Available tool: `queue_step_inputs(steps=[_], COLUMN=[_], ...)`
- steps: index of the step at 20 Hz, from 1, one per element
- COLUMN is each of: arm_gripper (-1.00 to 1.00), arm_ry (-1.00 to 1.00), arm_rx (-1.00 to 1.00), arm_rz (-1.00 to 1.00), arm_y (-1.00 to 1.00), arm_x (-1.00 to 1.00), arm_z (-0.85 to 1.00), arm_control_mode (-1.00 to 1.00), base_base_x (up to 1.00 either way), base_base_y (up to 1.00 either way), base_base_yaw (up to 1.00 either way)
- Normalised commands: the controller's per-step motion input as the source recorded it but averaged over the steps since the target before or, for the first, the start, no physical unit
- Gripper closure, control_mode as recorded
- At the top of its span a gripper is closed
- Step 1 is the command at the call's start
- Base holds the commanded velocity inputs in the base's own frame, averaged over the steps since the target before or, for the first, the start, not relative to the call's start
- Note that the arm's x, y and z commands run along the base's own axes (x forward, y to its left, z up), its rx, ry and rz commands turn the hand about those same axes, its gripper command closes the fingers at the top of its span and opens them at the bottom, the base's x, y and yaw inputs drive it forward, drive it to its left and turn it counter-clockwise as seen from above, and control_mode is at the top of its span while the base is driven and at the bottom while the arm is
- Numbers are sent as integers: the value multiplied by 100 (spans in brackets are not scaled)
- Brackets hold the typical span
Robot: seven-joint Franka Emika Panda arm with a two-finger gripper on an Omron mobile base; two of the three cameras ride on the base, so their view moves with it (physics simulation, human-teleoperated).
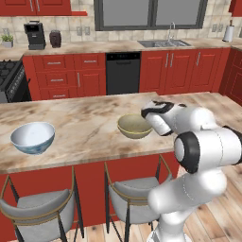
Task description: Pick up the bowls from the cabinet and place each bowl in front of a stool on the dining counter.
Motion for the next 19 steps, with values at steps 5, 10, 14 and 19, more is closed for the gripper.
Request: queue_step_inputs(steps=[5, 10, 14, 19], arm_gripper=[-100, -100, -100, -100], arm_ry=[-18, -22, -4, 6], arm_rx=[0, 0, 0, 0], arm_rz=[5, 8, 7, 4], arm_y=[-23, -25, -29, -37], arm_x=[-96, -99, -78, -53], arm_z=[100, 100, 100, 100], arm_control_mode=[-100, -100, -100, -100], base_base_x=[0, 0, 0, 0], base_base_y=[0, 0, 0, 0], base_base_yaw=[0, 0, 0, 0])
